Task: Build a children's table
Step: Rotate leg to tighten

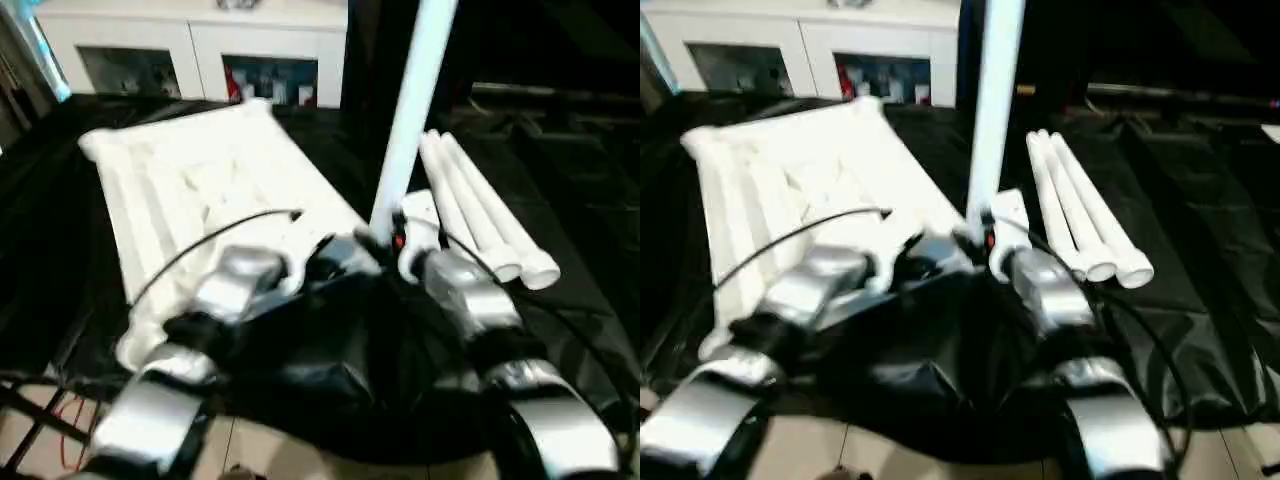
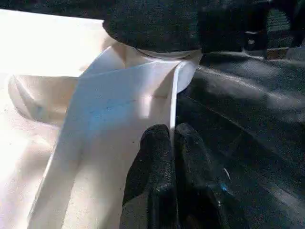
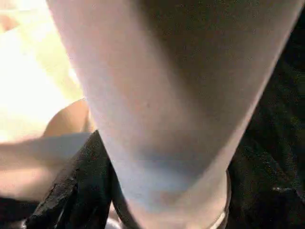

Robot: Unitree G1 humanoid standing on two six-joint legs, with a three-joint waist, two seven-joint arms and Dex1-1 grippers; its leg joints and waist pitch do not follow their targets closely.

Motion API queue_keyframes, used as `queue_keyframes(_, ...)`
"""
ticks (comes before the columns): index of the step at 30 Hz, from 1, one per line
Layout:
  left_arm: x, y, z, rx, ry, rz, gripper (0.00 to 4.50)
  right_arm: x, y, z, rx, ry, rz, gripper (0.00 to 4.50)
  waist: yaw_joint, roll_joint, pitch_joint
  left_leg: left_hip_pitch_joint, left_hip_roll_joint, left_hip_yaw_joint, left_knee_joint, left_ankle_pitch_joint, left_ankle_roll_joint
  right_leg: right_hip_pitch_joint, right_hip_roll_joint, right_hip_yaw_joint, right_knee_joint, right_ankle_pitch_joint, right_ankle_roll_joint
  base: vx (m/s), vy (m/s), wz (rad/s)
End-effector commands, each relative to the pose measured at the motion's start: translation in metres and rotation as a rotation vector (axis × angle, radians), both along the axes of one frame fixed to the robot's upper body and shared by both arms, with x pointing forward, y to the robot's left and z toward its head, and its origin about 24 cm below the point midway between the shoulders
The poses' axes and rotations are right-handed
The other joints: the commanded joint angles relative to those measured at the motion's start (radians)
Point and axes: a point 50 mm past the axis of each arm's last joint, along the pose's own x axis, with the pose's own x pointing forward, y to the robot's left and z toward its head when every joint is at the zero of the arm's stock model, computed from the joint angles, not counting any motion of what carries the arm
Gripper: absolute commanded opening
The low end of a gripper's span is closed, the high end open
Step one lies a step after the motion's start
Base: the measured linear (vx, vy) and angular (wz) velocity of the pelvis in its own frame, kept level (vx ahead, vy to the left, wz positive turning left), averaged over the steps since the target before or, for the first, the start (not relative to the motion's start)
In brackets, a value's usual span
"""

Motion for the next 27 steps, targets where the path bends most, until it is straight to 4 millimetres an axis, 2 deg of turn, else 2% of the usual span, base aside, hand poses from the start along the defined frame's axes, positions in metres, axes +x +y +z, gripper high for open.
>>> queue_keyframes(1, 0.011, -0.013, 0.024, -0.050, -0.118, 0.028, 0.00, -0.014, 0.043, -0.013, 0.061, 0.067, 0.166, 3.04, 0.006, -0.004, -0.076, 0.008, 0.035, -0.012, -0.052, -0.105, 0.061, 0.049, -0.083, 0.046, -0.063, -0.025, -0.249, 0.000, 0.000, 0.00)
queue_keyframes(2, 0.010, -0.014, 0.023, -0.046, -0.123, 0.013, 0.00, -0.014, 0.044, -0.012, 0.077, 0.065, 0.182, 3.04, 0.006, -0.004, -0.076, 0.007, 0.035, -0.011, -0.051, -0.096, 0.076, 0.049, -0.083, 0.045, -0.061, 0.006, -0.259, 0.000, 0.000, 0.00)
queue_keyframes(3, 0.007, -0.015, 0.022, -0.044, -0.126, -0.026, 0.00, -0.014, 0.044, -0.010, 0.113, 0.068, 0.202, 3.25, 0.006, -0.004, -0.075, 0.007, 0.035, -0.011, -0.051, -0.098, 0.082, 0.050, -0.084, 0.045, -0.061, 0.009, -0.262, 0.000, 0.000, 0.00)
queue_keyframes(4, 0.005, -0.014, 0.021, -0.042, -0.124, -0.048, 0.00, -0.014, 0.043, -0.009, 0.127, 0.064, 0.220, 3.25, 0.006, -0.005, -0.075, 0.007, 0.035, -0.011, -0.051, -0.101, 0.088, 0.052, -0.084, 0.045, -0.062, 0.009, -0.263, 0.000, 0.000, 0.00)
queue_keyframes(5, 0.003, -0.014, 0.019, -0.041, -0.124, -0.071, 0.00, -0.014, 0.041, -0.007, 0.128, 0.056, 0.239, 3.47, 0.006, -0.009, -0.074, 0.006, 0.036, -0.012, -0.052, -0.105, 0.096, 0.053, -0.085, 0.044, -0.061, 0.000, -0.265, 0.000, 0.000, 0.00)
queue_keyframes(8, -0.003, -0.009, 0.015, -0.032, -0.129, -0.141, 0.00, -0.016, 0.032, -0.006, 0.067, 0.027, 0.326, 3.70, 0.004, -0.007, -0.070, 0.011, 0.038, -0.011, -0.054, -0.148, 0.085, 0.050, -0.086, 0.045, -0.071, -0.083, -0.257, 0.000, 0.000, 0.00)
queue_keyframes(15, -0.017, 0.001, 0.011, -0.052, -0.108, -0.294, 0.00, -0.031, 0.012, -0.002, 0.050, -0.003, 0.578, 3.70, 0.010, -0.009, -0.067, 0.009, 0.043, -0.011, -0.055, -0.153, 0.086, 0.050, -0.085, 0.045, -0.070, -0.094, -0.252, 0.000, 0.000, 0.00)
queue_keyframes(17, -0.025, 0.006, 0.008, -0.046, -0.089, -0.367, 0.00, -0.038, 0.002, 0.001, 0.042, -0.006, 0.677, 3.70, 0.016, -0.007, -0.067, 0.009, 0.045, -0.010, -0.055, -0.156, 0.086, 0.050, -0.084, 0.045, -0.070, -0.107, -0.247, 0.000, 0.000, 0.00)
queue_keyframes(18, -0.025, 0.006, 0.008, -0.046, -0.089, -0.367, 0.00, -0.038, 0.002, 0.001, 0.042, -0.006, 0.677, 3.70, 0.017, -0.007, -0.067, 0.009, 0.045, -0.010, -0.055, -0.156, 0.087, 0.049, -0.085, 0.045, -0.071, -0.111, -0.245, 0.000, 0.000, 0.00)
queue_keyframes(19, -0.027, 0.008, 0.007, -0.041, -0.083, -0.386, 0.00, -0.040, 0.000, 0.002, 0.046, -0.002, 0.701, 3.70, 0.017, 0.000, -0.067, 0.012, 0.046, -0.010, -0.056, -0.164, 0.081, 0.045, -0.084, 0.045, -0.070, -0.119, -0.249, 0.000, 0.000, 0.00)
queue_keyframes(21, -0.031, 0.013, 0.005, -0.029, -0.069, -0.417, 0.00, -0.047, -0.006, 0.003, 0.019, 0.002, 0.777, 3.70, 0.023, -0.003, -0.066, 0.015, 0.047, -0.010, -0.057, -0.175, 0.073, 0.044, -0.084, 0.045, -0.073, -0.135, -0.248, 0.000, 0.000, 0.00)
queue_keyframes(23, -0.034, 0.017, 0.004, -0.023, -0.057, -0.438, 0.00, -0.052, -0.010, 0.004, -0.002, 0.013, 0.828, 3.70, 0.034, 0.001, -0.067, 0.017, 0.049, -0.009, -0.057, -0.180, 0.068, 0.042, -0.083, 0.046, -0.073, -0.133, -0.243, 0.000, 0.000, 0.00)
queue_keyframes(25, -0.036, 0.020, 0.004, -0.019, -0.049, -0.451, 0.00, -0.055, -0.012, 0.003, -0.012, 0.029, 0.861, 3.70, 0.035, -0.002, -0.067, 0.012, 0.048, -0.010, -0.058, -0.174, 0.066, 0.045, -0.085, 0.046, -0.069, -0.124, -0.241, 0.000, 0.000, 0.00)
queue_keyframes(27, -0.037, 0.022, 0.004, -0.017, -0.041, -0.456, 0.00, -0.057, -0.014, 0.003, -0.018, 0.034, 0.880, 3.70, 0.035, -0.003, -0.068, 0.014, 0.047, -0.010, -0.058, -0.174, 0.064, 0.043, -0.084, 0.046, -0.070, -0.128, -0.239, 0.000, 0.000, 0.00)
